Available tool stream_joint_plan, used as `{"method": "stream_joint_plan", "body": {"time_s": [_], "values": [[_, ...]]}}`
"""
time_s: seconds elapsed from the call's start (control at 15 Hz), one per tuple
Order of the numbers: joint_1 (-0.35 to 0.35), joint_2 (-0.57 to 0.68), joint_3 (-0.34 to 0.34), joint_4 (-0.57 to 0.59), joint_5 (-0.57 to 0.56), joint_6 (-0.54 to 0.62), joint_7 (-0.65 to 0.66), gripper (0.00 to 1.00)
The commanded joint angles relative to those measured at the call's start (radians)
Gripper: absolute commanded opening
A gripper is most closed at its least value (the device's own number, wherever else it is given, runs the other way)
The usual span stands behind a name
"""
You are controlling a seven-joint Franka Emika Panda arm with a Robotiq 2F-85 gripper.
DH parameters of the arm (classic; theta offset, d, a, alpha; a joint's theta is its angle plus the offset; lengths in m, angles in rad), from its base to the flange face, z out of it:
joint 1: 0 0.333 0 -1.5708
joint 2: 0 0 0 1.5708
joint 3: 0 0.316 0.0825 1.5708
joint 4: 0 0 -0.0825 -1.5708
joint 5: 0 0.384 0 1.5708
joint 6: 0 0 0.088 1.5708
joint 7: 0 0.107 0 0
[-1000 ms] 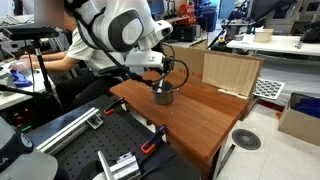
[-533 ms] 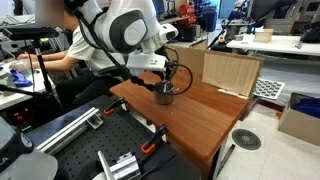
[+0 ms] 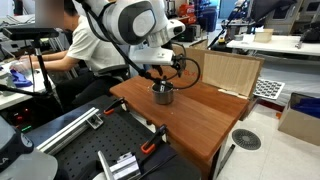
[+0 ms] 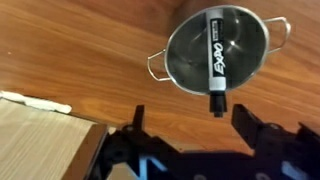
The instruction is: Pick up the marker and put it in the bowl
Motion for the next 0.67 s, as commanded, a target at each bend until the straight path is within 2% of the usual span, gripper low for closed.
{"method": "stream_joint_plan", "body": {"time_s": [0.0,0.27,0.4,0.6], "values": [[-0.06,-0.01,0.064,0.015,0.032,-0.057,-0.029,1.0],[-0.132,-0.042,0.164,0.022,0.089,-0.133,-0.051,1.0],[-0.173,-0.075,0.238,0.038,0.156,-0.182,-0.075,1.0],[-0.18,-0.168,0.289,0.068,0.25,-0.256,-0.065,1.0]]}}
